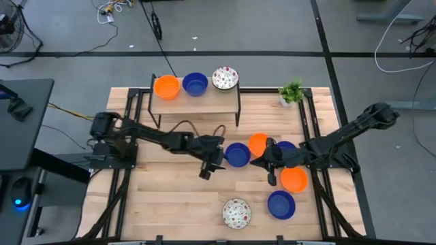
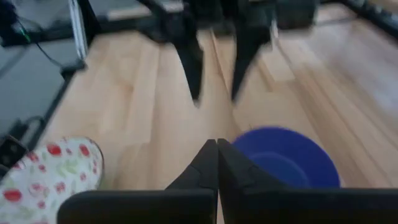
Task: Pick & Place Mini bowls
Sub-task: Stack the blue bowl on top of the other blue bowl on the shelf
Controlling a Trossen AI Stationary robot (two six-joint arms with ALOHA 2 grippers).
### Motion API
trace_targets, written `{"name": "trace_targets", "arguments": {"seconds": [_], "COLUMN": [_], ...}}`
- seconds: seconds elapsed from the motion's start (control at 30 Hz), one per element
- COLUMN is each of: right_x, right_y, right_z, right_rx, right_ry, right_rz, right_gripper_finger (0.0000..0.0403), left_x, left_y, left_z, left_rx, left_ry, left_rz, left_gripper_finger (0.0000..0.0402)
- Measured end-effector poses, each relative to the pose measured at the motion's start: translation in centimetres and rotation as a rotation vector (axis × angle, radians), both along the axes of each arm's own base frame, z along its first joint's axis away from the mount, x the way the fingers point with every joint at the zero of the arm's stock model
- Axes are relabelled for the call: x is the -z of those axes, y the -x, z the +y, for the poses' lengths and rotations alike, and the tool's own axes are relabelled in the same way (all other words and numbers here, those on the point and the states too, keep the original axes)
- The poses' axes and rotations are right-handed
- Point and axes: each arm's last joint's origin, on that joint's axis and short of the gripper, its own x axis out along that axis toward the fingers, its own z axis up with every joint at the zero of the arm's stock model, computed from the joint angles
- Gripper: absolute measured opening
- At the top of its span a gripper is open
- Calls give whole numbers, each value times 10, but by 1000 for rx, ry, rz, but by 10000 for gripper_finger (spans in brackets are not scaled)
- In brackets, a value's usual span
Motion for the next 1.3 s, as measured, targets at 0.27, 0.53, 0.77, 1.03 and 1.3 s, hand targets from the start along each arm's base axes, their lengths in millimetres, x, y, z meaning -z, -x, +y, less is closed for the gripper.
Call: {"name": "trace_targets", "arguments": {"seconds": [0.27, 0.53, 0.77, 1.03, 1.3], "right_x": [7, 7, 7, 8, 9], "right_y": [3, 3, 3, 3, 3], "right_z": [0, 0, 0, 0, 0], "right_rx": [9, 6, 3, 2, 3], "right_ry": [11, 17, 25, 30, 28], "right_rz": [-56, -58, -55, -44, -41], "right_gripper_finger": [0, 7, 4, 5, 6], "left_x": [17, 27, 43, 46, 46], "left_y": [-36, -36, -40, -41, -40], "left_z": [3, 3, 5, 4, -1], "left_rx": [68, 89, 52, 53, 64], "left_ry": [-98, -121, -184, -185, -182], "left_rz": [64, 121, 150, 151, 154], "left_gripper_finger": [191, 147, 129, 88, 9]}}
